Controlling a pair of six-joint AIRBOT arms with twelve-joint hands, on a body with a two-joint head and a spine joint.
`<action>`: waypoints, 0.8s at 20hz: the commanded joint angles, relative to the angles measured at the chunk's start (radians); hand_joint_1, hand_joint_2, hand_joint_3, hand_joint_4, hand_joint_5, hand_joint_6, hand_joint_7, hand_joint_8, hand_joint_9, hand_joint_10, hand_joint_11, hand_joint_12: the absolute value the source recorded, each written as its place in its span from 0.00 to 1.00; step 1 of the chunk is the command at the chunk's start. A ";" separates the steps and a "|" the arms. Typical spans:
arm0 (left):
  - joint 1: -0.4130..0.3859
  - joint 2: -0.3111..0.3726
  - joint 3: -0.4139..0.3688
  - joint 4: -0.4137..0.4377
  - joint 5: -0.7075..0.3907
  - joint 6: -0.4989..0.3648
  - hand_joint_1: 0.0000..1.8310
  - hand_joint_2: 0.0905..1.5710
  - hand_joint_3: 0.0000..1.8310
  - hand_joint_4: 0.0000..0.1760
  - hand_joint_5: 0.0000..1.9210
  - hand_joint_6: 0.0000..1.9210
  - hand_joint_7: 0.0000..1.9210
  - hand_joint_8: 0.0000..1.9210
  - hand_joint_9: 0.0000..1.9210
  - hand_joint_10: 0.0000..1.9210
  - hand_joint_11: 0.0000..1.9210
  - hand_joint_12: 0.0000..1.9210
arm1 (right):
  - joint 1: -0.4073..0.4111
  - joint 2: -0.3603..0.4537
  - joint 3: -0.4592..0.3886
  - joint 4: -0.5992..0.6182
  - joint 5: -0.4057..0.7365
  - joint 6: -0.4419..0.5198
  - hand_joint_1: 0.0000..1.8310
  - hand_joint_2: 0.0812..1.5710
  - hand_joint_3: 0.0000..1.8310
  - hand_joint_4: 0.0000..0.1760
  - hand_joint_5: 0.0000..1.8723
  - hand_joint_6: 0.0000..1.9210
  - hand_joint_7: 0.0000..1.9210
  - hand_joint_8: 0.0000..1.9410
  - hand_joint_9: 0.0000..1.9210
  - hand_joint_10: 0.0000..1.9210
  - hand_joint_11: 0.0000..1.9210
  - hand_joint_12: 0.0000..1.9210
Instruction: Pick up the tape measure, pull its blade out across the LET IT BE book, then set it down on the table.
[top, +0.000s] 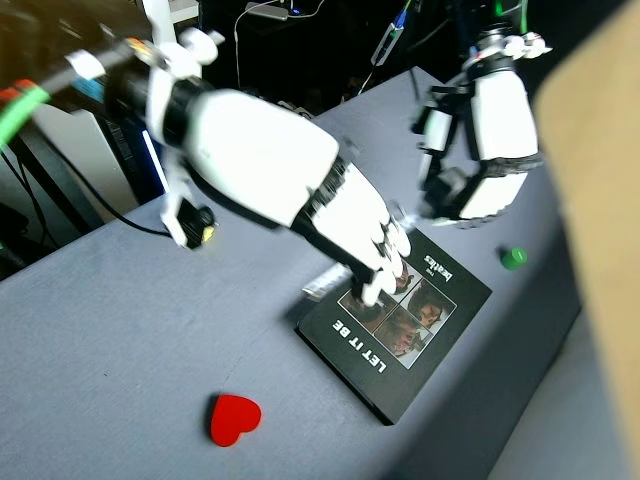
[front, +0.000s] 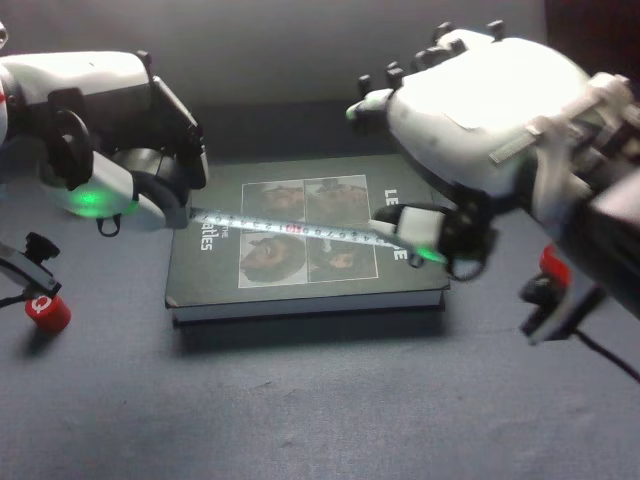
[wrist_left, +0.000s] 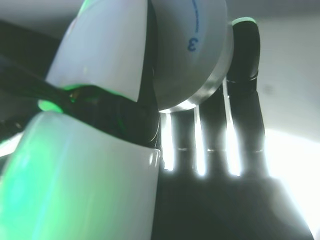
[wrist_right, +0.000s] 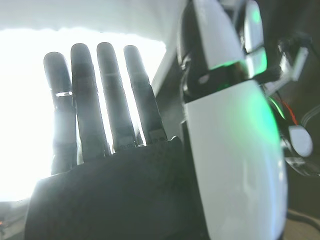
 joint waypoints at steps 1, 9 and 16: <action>-0.025 -0.007 0.006 0.006 0.063 -0.012 0.75 0.71 0.00 0.00 0.49 0.44 0.51 0.57 0.41 0.73 0.36 0.73 | 0.031 0.001 0.018 0.010 0.029 -0.025 0.49 0.67 0.00 0.00 0.32 0.01 0.36 0.01 0.36 0.02 0.16 0.52; -0.064 -0.013 0.048 0.001 0.035 -0.102 0.75 0.71 0.00 0.00 0.48 0.45 0.51 0.57 0.41 0.73 0.36 0.73 | 0.070 -0.043 0.110 -0.014 -0.004 0.073 0.52 0.69 0.00 0.00 0.37 0.01 0.41 0.01 0.41 0.02 0.21 0.53; -0.082 -0.016 0.073 -0.015 0.049 -0.117 0.75 0.71 0.00 0.00 0.47 0.46 0.50 0.57 0.42 0.73 0.37 0.73 | 0.106 -0.138 0.209 -0.046 -0.038 0.080 0.53 0.69 0.00 0.00 0.40 0.02 0.42 0.01 0.42 0.02 0.22 0.53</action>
